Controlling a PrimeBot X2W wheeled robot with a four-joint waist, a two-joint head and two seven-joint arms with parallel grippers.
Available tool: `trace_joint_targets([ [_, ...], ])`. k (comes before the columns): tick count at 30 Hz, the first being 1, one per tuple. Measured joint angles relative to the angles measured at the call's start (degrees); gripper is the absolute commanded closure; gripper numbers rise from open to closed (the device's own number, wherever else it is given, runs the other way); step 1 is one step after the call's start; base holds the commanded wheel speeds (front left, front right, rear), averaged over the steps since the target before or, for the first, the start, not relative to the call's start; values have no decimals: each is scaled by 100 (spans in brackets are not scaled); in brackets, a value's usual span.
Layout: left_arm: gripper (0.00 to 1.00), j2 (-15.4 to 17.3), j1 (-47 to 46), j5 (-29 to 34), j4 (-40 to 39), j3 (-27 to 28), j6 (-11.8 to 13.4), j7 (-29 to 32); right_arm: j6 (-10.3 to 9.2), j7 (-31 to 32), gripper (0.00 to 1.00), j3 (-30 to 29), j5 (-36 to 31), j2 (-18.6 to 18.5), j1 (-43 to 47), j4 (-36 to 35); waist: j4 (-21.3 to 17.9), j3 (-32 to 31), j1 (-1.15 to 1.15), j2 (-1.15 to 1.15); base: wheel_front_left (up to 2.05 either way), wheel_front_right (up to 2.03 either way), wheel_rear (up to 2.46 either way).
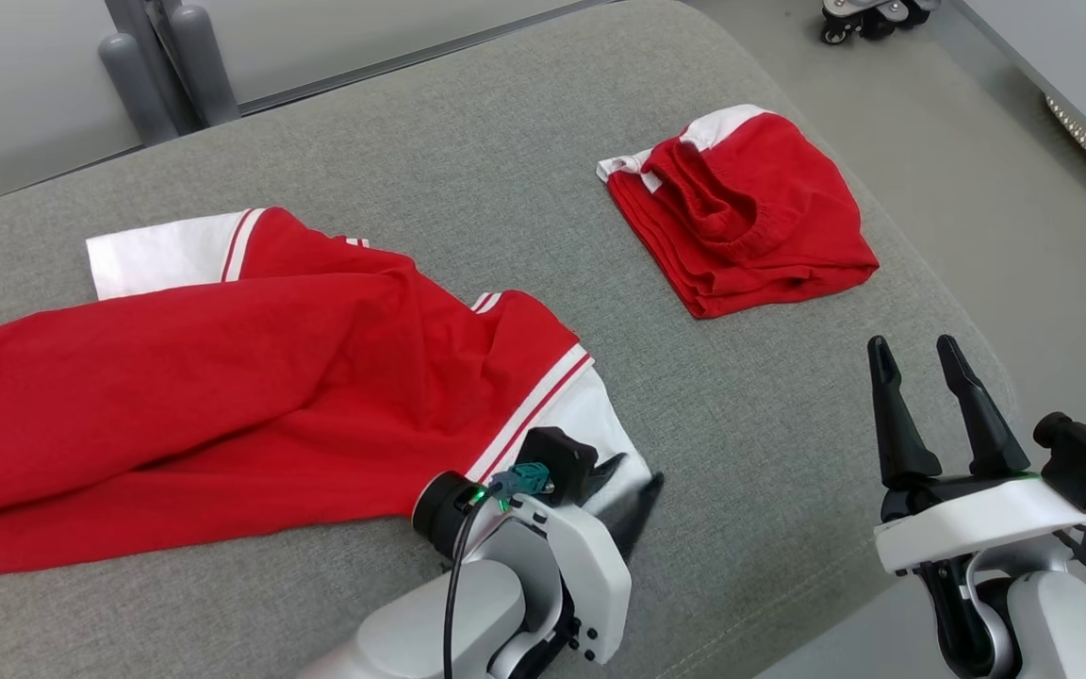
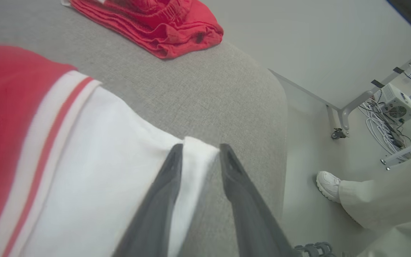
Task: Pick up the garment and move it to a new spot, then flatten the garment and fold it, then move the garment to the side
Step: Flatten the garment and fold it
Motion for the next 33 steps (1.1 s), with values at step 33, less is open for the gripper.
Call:
trace_joint_targets([
  [33,0,576,517,-485,719,1886,426,-634,0,442,0,-568,-431,3,420,-611,2109,-710,0,0,0,0,0],
])
